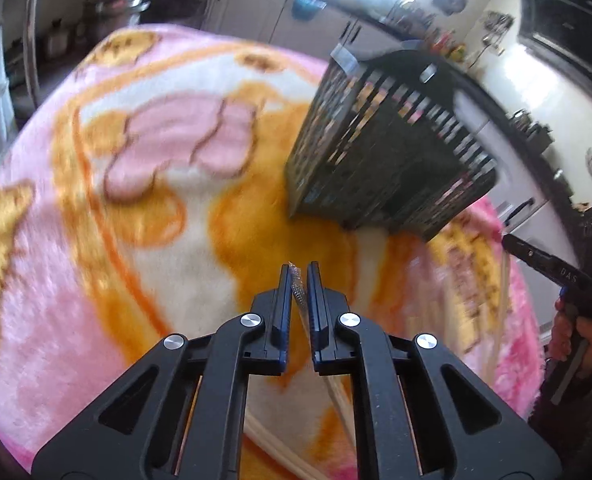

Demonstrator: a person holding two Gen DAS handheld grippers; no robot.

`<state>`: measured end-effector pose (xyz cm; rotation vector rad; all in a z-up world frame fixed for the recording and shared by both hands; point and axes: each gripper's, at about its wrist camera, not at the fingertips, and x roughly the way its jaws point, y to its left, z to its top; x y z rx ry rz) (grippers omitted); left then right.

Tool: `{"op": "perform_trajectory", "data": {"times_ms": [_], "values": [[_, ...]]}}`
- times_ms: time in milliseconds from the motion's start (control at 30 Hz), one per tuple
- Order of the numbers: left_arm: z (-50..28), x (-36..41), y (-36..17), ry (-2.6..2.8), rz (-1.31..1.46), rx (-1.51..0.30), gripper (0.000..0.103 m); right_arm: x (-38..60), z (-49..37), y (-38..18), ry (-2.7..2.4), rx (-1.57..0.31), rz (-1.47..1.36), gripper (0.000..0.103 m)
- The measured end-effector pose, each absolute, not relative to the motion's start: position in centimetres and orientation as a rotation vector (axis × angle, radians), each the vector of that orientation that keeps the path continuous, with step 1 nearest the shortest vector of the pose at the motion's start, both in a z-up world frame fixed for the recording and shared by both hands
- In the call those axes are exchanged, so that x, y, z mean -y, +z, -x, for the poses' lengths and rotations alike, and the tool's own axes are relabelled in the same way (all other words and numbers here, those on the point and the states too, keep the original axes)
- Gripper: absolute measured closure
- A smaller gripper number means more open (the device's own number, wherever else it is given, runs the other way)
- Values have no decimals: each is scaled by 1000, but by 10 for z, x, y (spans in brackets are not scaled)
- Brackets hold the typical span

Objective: Organize utensils
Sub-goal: 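Lift the wrapped chopsticks with the left gripper over the green caddy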

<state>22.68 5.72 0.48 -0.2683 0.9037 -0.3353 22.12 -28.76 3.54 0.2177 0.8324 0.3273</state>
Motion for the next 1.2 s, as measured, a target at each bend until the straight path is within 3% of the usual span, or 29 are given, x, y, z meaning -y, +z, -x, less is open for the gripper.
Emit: {"op": "perform_trajectory", "data": {"times_ms": [700,1200], "values": [[-236,-21,161,-463,288,-483,100,239,-200,172,462,-377,-49,98],[-265,-27,209,-335,271,-257,100,244,-245,215,417,-208,-87,98]]}}
